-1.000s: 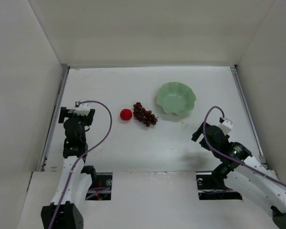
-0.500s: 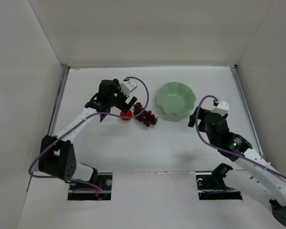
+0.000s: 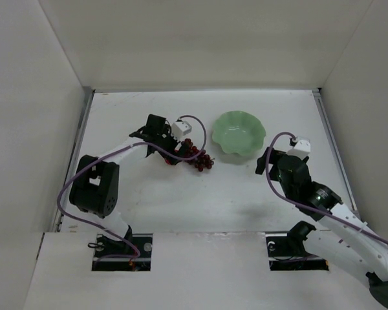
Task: Place and organize the fake fruits in the fruit bowl
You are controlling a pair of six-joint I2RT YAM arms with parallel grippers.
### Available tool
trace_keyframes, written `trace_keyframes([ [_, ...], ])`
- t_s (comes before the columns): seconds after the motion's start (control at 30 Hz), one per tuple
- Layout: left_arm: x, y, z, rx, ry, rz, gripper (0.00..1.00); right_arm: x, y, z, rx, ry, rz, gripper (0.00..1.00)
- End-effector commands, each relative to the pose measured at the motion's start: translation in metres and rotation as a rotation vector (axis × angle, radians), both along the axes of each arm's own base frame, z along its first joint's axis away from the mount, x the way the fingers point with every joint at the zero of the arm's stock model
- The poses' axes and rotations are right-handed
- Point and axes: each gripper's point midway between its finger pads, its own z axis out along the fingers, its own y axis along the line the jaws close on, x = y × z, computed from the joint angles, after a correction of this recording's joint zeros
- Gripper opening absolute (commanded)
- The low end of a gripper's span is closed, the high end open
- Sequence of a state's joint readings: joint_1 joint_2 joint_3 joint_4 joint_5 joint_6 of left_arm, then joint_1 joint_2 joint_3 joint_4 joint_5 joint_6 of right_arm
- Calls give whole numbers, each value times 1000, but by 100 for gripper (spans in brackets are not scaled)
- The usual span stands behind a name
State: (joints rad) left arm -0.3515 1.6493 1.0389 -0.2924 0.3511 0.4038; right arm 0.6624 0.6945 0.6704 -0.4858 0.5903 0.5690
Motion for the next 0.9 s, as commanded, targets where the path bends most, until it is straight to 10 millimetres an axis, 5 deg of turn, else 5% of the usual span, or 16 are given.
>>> trace_keyframes([
  [0.0,15,4,8,-12,-28,10,75,0,3,10,53,-43,1,100],
  [0.2,4,14,8,21,-49,-22,56,-2,2,7,50,-38,2,100],
  [0.33,1,19,8,65,-68,-23,28,0,4,7,54,-35,7,100],
  [0.43,30,8,67,55,-246,3,17,1,2,10,62,-44,1,100],
  [0.53,68,-25,160,-9,-533,6,17,2,-4,9,69,-51,-24,100],
  [0.6,81,-59,196,-53,-650,-17,19,4,-9,7,77,-55,-48,100],
  [0.7,83,-121,209,-124,-689,-106,20,6,-18,8,108,-74,-91,100],
  [0.87,68,-210,192,-252,-615,-268,23,-4,-54,35,175,-183,-211,100],
])
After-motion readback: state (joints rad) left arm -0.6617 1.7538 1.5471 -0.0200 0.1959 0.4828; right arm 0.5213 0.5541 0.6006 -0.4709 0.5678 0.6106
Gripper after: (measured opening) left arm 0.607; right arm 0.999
